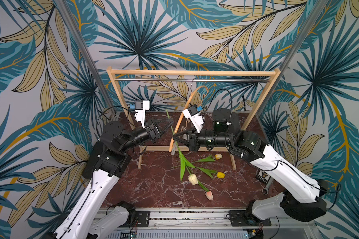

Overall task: Dry the flowers on a clothes hanger
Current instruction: Pick up the flower at the center of the board.

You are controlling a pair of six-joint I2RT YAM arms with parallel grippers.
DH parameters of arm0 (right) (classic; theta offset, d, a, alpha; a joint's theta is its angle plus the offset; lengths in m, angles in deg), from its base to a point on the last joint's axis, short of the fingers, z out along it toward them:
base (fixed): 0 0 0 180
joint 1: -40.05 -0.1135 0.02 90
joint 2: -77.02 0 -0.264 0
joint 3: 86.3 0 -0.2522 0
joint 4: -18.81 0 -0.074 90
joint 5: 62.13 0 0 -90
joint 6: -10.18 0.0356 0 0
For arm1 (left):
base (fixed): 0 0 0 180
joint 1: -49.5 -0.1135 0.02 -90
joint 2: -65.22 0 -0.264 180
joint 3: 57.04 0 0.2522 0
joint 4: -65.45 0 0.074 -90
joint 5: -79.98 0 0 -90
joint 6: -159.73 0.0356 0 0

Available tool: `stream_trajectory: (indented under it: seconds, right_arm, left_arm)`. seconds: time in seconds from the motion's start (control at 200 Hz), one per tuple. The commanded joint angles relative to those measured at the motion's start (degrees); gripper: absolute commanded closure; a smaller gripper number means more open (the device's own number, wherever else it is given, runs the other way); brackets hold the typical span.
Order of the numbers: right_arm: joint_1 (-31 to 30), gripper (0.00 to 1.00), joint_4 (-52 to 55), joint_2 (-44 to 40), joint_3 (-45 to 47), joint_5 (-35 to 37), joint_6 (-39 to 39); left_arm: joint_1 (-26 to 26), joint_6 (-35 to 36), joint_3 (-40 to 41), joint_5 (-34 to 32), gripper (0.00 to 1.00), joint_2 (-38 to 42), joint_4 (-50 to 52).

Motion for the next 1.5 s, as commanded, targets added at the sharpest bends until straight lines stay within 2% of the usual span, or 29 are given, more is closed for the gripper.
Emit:
stream_trajectory:
  seconds: [0.0, 0.07, 0.13, 0.25, 0.376, 0.421, 0.751, 1.497]
  right_arm:
    - [-0.36, 0.99, -1.87, -1.29, 1.11, 0.4, 0.55]
    - [-0.37, 0.94, -1.87, -1.91, 2.14, 0.37, 1.02]
    - [-0.33, 0.85, -1.91, -2.76, 3.57, 0.3, 1.57]
    - [-0.34, 0.62, -2.69, -6.09, 7.93, 0.05, 2.93]
    - [-0.33, 0.48, -2.97, -8.58, 11.54, -0.7, 4.01]
    - [-0.28, 0.46, -2.75, -8.79, 12.04, -0.61, 4.27]
    - [-0.29, 0.53, -3.42, -8.16, 10.23, 0.02, 4.33]
    - [-0.25, 0.89, -5.63, -6.47, 9.29, -1.62, 5.65]
  left_arm:
    - [0.15, -0.43, 0.74, 0.41, 1.0, 0.23, -2.27]
    - [-0.12, -2.25, 1.77, 0.67, 1.0, -0.01, -5.19]
    - [-0.59, -4.77, 2.76, 1.08, 1.0, -0.41, -8.78]
    - [-1.89, -10.28, 3.69, 2.89, 1.0, -1.83, -16.6]
    - [-2.23, -12.93, 3.36, 3.93, 1.0, -2.87, -19.95]
    - [-2.25, -13.45, 3.25, 4.24, 1.0, -3.0, -20.49]
    - [-2.26, -15.66, 3.92, 6.41, 1.0, -3.27, -21.7]
    - [-2.26, -15.73, 5.8, 6.91, 1.0, -3.45, -22.31]
